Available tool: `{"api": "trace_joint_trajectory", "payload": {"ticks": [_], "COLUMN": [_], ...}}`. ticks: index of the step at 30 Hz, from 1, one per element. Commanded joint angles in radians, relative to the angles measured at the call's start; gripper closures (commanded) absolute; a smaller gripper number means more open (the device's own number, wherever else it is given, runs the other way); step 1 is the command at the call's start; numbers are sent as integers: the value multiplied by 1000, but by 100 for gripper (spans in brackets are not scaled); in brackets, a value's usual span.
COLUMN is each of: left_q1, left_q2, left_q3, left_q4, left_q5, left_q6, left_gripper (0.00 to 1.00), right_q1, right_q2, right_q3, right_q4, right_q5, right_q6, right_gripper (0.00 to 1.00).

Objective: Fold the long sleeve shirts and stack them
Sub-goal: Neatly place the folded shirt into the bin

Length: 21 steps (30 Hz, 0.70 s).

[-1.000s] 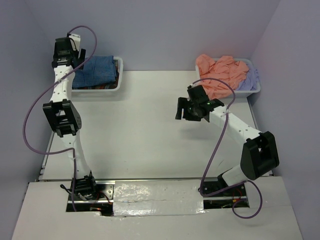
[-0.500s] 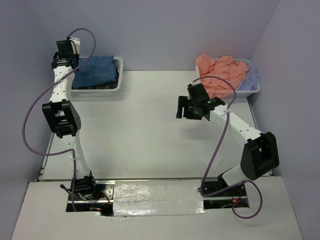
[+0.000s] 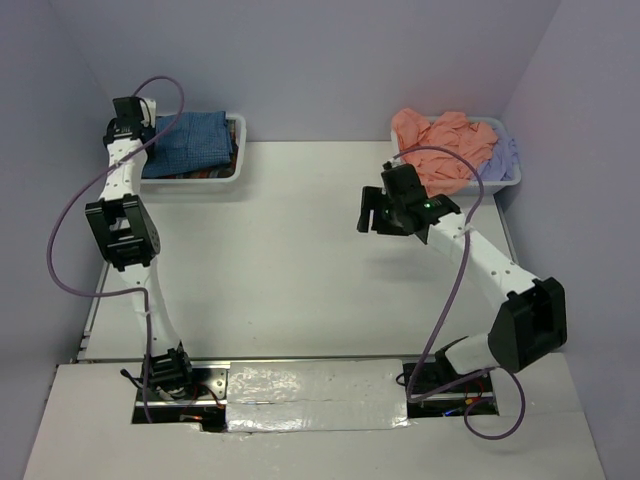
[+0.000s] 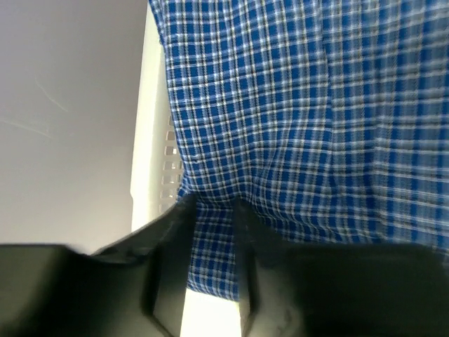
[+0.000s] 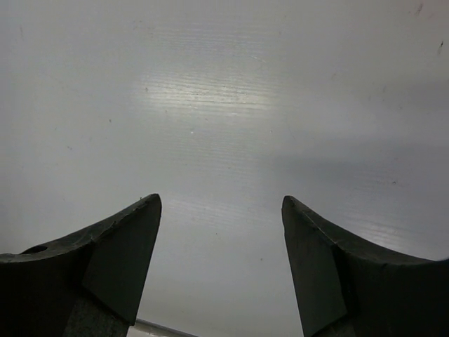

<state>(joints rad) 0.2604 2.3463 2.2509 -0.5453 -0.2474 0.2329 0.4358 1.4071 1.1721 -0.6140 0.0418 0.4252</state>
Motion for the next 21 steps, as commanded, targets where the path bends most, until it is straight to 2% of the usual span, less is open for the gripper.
{"api": "trace_joint_trajectory", "payload": {"ticks": [1, 2, 5, 6, 7, 9, 12, 13, 14, 15, 17, 18, 21], "left_q1": [-6, -7, -10, -10, -10, -10, -9, -9, -10, -12, -12, -10, -18], "left_q2": [-152, -175, -281, -310, -371, -438, -599, -704, -766, -898, -1036, -1165, -1368], "left_q3": [-16, -16, -42, -56, -86, -132, -327, -491, -583, -788, -1003, -1192, -1475], "left_q4": [56, 51, 19, 9, -17, -54, -131, -139, -131, -111, -21, 2, 102], "left_q5": [97, 117, 193, 209, 221, 261, 348, 374, 428, 441, 444, 451, 404], "left_q6": [-41, -35, -26, -21, -20, -20, 5, 43, 77, 107, 198, 236, 283], "left_gripper": [51, 37, 20, 16, 14, 6, 1, 1, 1, 1, 1, 1, 1], "right_q1": [-20, -28, -67, -78, -88, -111, -123, -124, -124, -126, -128, -129, -135], "right_q2": [-86, -118, -200, -223, -268, -312, -398, -437, -459, -477, -537, -572, -620], "right_q3": [24, 23, -12, -29, -44, -112, -224, -251, -305, -330, -394, -413, -474], "right_q4": [7, 14, 43, 51, 57, 83, 131, 143, 172, 186, 224, 237, 284], "right_q5": [41, 43, 41, 40, 44, 53, 58, 53, 49, 52, 69, 79, 111], "right_q6": [-8, -9, -19, -22, -23, -29, -28, -25, -22, -16, -9, -11, -8], "right_gripper": [23, 22, 12, 10, 0, 0, 0, 0, 0, 0, 0, 0, 0]}}
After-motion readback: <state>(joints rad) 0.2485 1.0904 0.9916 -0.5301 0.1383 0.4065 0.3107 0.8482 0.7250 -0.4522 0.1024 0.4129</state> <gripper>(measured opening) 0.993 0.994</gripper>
